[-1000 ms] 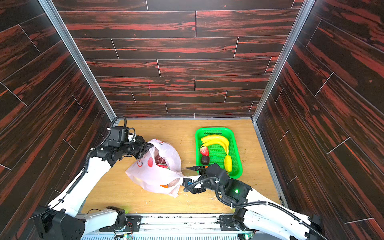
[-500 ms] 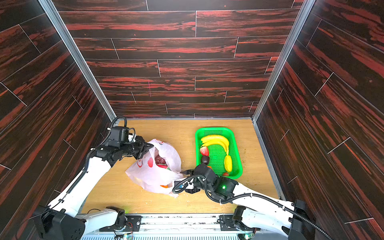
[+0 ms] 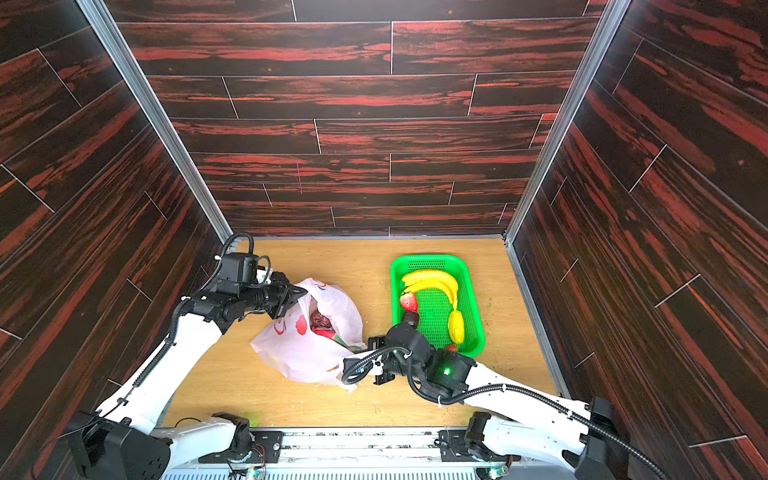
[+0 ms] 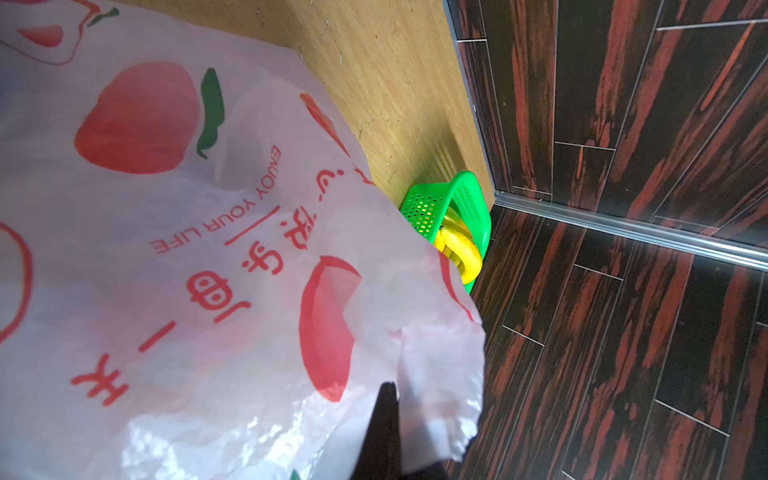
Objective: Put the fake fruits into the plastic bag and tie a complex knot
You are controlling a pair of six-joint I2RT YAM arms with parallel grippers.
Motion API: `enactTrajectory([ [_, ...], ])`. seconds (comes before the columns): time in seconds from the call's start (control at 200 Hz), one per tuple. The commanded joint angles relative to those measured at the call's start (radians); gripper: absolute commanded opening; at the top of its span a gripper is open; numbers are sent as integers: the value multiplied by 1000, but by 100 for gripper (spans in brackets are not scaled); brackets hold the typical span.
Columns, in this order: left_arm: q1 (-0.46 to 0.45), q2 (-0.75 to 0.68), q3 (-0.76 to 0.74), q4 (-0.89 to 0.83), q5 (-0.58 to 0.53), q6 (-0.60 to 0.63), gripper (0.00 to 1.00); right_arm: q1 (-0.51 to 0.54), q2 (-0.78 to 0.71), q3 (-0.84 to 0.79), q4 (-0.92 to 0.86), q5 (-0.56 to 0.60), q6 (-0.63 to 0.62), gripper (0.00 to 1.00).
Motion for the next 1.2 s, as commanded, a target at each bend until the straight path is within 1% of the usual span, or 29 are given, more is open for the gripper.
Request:
enactTrajectory([
  [0.0, 2, 5, 61, -12, -21, 55, 2, 3, 0, 101, -30, -29, 40, 0],
  [0.05, 5, 13, 85, -12, -24, 91, 5, 1, 17, 147, -63, -18, 52, 0],
  [0.06, 7, 14, 89, -38, -25, 97, 6, 1, 20, 155, -68, -15, 54, 0],
  [0.24, 24, 42, 175, -70, -52, 236, 25, 0, 90, 293, -114, 54, 77, 0],
  [0.366, 52, 70, 254, -176, -48, 408, 38, -3, 146, 384, -155, 82, 87, 0],
  [0.421, 72, 75, 281, -225, -46, 481, 42, -6, 168, 406, -166, 91, 90, 0],
  [0.571, 141, 45, 308, -317, -36, 617, 56, -20, 214, 460, -196, 71, 108, 0],
  [0.696, 171, -26, 319, -338, -58, 709, 66, -43, 245, 509, -232, 34, 143, 0],
  [0.772, 172, -98, 287, -287, -57, 747, 69, -53, 261, 537, -258, 20, 162, 0],
  [0.862, 171, -217, 195, -159, -14, 753, 72, -73, 273, 555, -279, 5, 188, 0],
  [0.972, 165, -348, 73, 10, 68, 711, 75, -99, 286, 567, -296, 3, 221, 0],
  [1.022, 151, -390, 43, 47, 86, 698, 76, -111, 293, 580, -305, -4, 234, 0],
  [1.102, 95, -429, 36, 31, 66, 727, 76, -123, 306, 601, -322, -14, 251, 0],
  [1.192, -14, -450, 26, 9, 12, 772, 76, -125, 320, 631, -343, -14, 260, 0],
])
